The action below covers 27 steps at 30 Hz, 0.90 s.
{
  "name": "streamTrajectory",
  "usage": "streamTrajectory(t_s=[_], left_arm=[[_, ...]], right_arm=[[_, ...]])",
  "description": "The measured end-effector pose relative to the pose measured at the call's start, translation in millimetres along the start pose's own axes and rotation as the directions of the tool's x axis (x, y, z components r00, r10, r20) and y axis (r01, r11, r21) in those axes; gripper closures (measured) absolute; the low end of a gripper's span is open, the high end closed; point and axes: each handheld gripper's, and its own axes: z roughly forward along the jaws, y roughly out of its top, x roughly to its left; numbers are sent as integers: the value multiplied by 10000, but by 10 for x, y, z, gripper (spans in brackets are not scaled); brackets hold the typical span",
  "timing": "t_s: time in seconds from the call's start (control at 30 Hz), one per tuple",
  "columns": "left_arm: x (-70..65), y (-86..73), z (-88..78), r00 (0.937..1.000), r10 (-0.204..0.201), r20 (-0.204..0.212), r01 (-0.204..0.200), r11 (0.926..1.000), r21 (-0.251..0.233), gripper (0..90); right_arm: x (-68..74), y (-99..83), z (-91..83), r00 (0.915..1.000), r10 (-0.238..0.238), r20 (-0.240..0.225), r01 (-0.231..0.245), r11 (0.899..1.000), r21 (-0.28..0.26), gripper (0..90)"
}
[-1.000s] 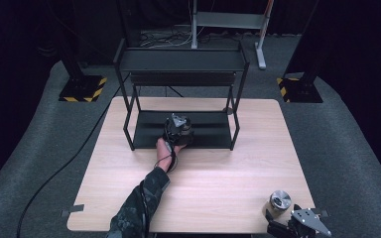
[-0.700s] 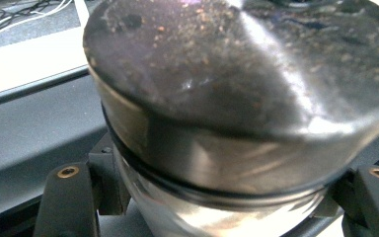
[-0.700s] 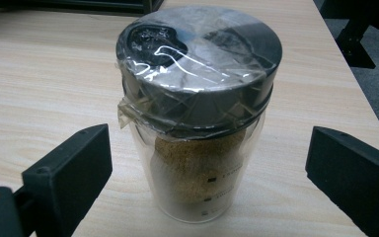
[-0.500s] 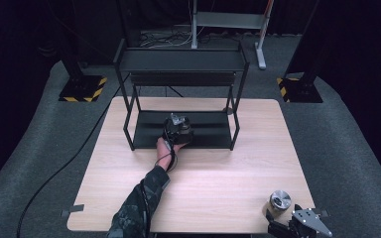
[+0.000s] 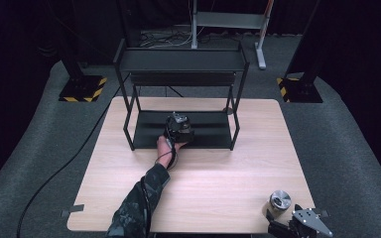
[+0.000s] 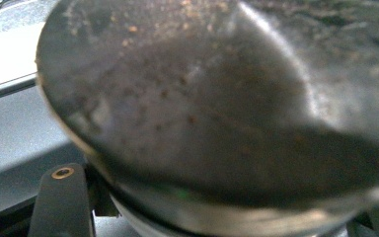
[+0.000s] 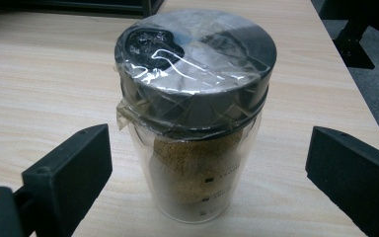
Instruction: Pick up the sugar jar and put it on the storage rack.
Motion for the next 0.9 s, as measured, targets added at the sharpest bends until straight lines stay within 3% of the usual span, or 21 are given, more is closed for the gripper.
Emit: streamTrajectory(t_s=[0.3,0.47,0.53,0.6,0.9], left_arm=[[27,27,0,9999,82,115,-83,9999,84,287],[45,109,-61,9996,33,280,-47,9987,511,107],[80,151,-93,9986,-66,529,24,9969,786,43],[63,178,-138,9987,15,513,-66,9951,982,0],[14,116,-447,9947,792,662,-878,9863,1394,0]], right_arm=[[-4,-3,-1,10000,0,11,0,10000,-10,27],[-2,-2,1,10000,8,39,-8,10000,9,27],[1,-2,3,10000,7,52,-8,10000,16,27],[5,2,1,10000,5,53,-5,10000,25,27],[12,6,-7,10000,-14,78,14,10000,23,27]])
